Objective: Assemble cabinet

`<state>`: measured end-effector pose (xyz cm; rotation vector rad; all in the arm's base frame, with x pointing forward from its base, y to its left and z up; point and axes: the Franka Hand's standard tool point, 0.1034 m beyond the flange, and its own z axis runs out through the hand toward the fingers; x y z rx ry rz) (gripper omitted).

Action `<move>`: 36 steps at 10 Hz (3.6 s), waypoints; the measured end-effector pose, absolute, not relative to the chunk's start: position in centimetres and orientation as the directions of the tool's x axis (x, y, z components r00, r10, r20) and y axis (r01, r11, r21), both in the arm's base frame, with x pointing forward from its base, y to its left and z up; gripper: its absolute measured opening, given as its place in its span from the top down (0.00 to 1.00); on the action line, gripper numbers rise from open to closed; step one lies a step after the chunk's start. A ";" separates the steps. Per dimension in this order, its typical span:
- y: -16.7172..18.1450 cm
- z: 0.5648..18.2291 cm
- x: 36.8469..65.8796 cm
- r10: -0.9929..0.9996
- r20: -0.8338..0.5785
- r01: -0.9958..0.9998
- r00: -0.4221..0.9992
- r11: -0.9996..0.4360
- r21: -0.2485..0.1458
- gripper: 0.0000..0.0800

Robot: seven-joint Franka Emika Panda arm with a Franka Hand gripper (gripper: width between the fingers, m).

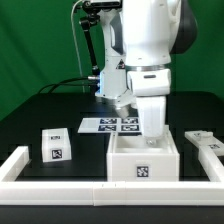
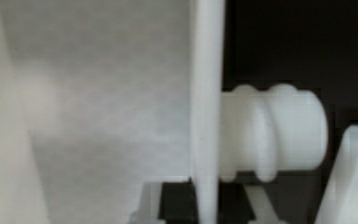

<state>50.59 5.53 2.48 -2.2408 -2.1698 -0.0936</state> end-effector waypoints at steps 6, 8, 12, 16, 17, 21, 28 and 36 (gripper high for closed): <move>9.6 2.5 53.2 0.999 0.053 1.000 -0.002 0.003 -0.002 0.96; 9.6 2.5 53.1 0.999 0.054 1.000 -0.002 0.002 -0.004 0.96; 9.5 2.5 53.1 0.999 0.054 1.000 0.000 0.001 -0.004 0.46; 9.5 2.5 53.1 0.999 0.054 1.000 0.001 0.000 -0.004 0.01; 9.5 2.5 53.1 0.999 0.054 1.000 0.001 -0.001 -0.004 0.01; 9.3 4.7 51.4 0.999 0.043 1.000 -0.009 0.008 0.009 0.00; 16.1 5.1 46.8 0.993 0.115 0.997 0.016 -0.025 0.077 0.00; 16.0 3.0 46.2 0.987 0.112 0.993 -0.114 0.109 0.052 0.00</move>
Offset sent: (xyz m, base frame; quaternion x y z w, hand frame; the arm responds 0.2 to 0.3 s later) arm 0.0278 0.0289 -0.0043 0.0164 -0.0161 -0.0126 0.9997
